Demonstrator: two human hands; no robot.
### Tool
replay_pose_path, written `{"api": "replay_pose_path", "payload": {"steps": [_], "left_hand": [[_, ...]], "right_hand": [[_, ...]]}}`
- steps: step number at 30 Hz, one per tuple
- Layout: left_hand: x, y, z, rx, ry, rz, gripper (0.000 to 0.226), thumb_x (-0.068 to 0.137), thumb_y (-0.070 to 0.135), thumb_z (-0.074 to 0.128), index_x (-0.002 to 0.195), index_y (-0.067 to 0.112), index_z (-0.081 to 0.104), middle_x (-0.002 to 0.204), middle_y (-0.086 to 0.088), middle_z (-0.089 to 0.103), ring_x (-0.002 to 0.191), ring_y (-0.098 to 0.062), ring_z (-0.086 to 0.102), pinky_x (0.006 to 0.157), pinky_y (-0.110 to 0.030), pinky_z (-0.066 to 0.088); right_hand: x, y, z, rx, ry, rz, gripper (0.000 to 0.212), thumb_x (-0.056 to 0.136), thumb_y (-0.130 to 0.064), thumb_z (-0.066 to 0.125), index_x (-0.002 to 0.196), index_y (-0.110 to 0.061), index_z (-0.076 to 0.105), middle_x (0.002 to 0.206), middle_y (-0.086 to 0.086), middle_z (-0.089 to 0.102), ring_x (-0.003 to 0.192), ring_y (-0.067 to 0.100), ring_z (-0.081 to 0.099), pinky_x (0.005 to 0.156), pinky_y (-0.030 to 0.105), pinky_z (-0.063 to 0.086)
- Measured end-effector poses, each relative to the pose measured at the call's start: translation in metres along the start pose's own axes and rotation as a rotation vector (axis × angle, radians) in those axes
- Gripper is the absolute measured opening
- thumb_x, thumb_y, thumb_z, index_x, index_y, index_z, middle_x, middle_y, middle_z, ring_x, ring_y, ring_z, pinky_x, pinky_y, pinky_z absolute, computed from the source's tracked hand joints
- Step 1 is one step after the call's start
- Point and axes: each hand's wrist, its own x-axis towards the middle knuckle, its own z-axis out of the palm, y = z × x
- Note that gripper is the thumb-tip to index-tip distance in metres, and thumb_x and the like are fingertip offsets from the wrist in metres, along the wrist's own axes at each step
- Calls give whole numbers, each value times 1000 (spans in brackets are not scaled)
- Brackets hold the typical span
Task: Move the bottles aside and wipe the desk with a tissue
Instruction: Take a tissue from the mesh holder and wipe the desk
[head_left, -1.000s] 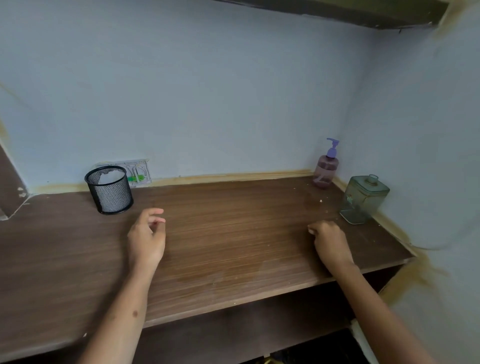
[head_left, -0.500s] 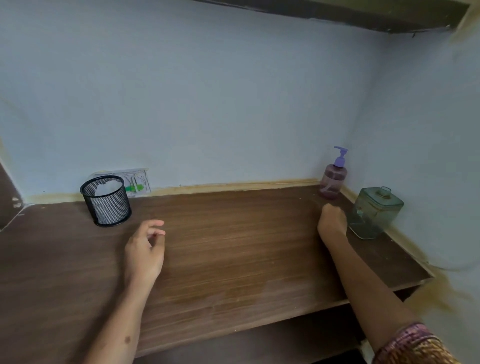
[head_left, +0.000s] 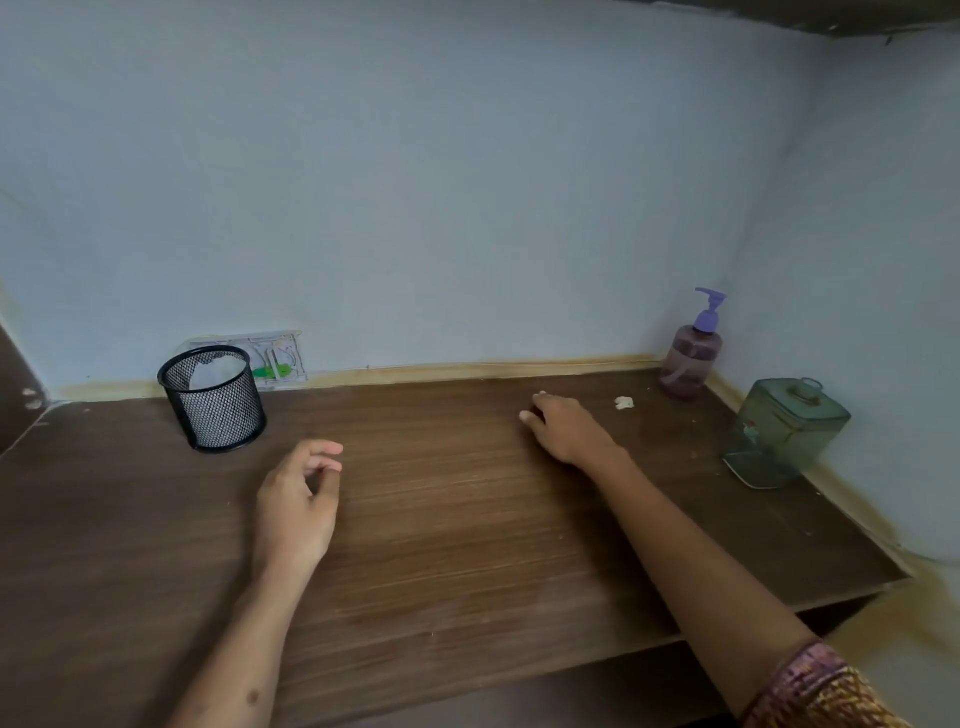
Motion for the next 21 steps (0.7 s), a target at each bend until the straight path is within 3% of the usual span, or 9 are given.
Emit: {"api": "replay_pose_path", "payload": {"steps": [4,8,10,14,21], "left_hand": [[0,0,-1,-17,3,3,37,80,-8,56,90,28,61,80,7,68,74,-27,63,77,-41,49],[0,0,0,-17,-2,9,35,81,-6,57,89,28,61,80,6,68,74,-27,63,76,-40,49],[0,-1,0,-16,-8,9,37,81,-6,57,89,29,61,80,7,68,73,-26,63,74,-40,49],[1,-1,0,-6,-17,5,37,80,-7,57,90,29,61,80,6,68,73,-26,63,73,-39,49],[0,-1,-1,-20,-14,5,39,80,-7,56,89,30,60,80,5,68,74,-25,63,73,-40,49]], "right_hand": [[2,14,4,-40,182,92,37,99,-15,41,131,4,45,137,21,48,123,34,49,100,39,41],[6,54,-5,-17,158,428,57,101,-28,37,142,10,28,148,28,31,137,37,32,113,45,26],[8,63,-6,21,112,457,60,103,-30,33,146,10,20,153,27,22,142,37,24,117,48,19],[3,46,-7,28,49,270,55,103,-30,33,145,5,27,152,24,28,140,35,29,115,44,24],[-41,-44,11,1,-193,-204,68,102,-49,21,153,-6,7,161,12,3,149,22,4,119,33,2]]}}
